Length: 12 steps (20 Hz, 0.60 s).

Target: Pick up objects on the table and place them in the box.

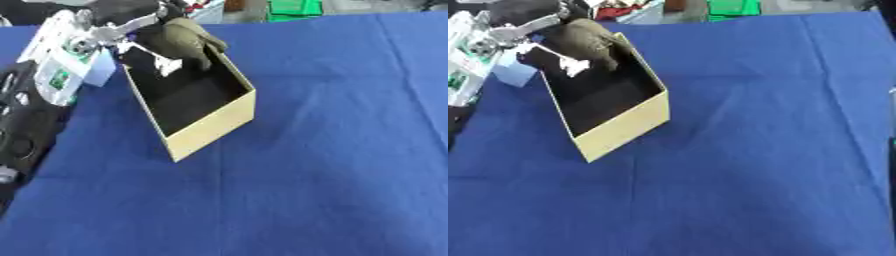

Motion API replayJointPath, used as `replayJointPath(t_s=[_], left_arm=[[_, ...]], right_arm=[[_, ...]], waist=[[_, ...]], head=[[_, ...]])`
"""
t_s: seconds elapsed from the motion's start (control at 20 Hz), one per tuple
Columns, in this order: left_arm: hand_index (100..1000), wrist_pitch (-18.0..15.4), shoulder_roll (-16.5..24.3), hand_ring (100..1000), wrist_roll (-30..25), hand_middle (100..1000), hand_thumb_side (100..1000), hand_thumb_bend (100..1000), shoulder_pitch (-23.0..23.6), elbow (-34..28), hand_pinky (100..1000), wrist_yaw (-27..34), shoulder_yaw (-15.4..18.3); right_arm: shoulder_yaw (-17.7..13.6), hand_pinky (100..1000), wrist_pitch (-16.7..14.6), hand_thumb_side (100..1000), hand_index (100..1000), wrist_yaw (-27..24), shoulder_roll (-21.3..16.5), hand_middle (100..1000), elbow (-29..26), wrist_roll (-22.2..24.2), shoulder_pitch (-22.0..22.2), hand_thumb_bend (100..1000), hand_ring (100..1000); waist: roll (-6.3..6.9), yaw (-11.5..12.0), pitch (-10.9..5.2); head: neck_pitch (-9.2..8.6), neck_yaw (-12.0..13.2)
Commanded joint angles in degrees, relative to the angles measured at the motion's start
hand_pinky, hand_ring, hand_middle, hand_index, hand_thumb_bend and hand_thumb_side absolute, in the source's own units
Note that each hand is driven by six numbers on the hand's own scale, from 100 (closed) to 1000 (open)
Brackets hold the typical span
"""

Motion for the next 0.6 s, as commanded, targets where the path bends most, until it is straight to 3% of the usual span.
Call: replayJointPath(t_s=[0.05,0.15,0.3,0.5,0.6], left_arm=[[570,0.2,-0.4,584,2.0,478,173,100,-1.1,0.1,611,-3.6,-0.2],[603,0.7,-1.0,608,2.9,511,100,100,-1.0,0.8,629,-5.9,-0.5],[658,1.1,-1.5,640,4.0,560,100,100,-0.7,1.5,656,-8.9,-0.9],[739,1.2,-1.8,704,5.3,644,115,266,-0.4,1.6,691,-11.9,-1.2],[782,1.4,-1.8,743,5.8,697,215,414,-0.3,1.5,714,-13.2,-1.3]], right_arm=[[-0.2,876,-0.1,793,952,-0.2,-0.6,753,-1.4,0.1,-1.1,100,953],[-0.2,876,-0.1,798,952,-0.3,-0.6,753,-1.4,0.1,-1.1,100,953],[-0.3,876,-0.1,793,952,-0.3,-0.6,753,-1.4,0.1,-1.1,100,953],[-0.3,876,-0.1,794,952,-0.4,-0.6,752,-1.3,0.0,-1.0,100,953],[-0.3,876,-0.1,794,952,-0.4,-0.6,752,-1.3,0.0,-1.1,100,954]], waist=[[-0.12,-0.1,-1.03],[-0.15,-0.1,-0.97],[-0.17,-0.1,-0.92],[-0.15,-0.1,-0.85],[-0.18,-0.1,-0.80]], head=[[-0.71,0.2],[-0.79,0.2],[-0.89,0.2],[-1.07,0.1],[-1.17,0.1]])
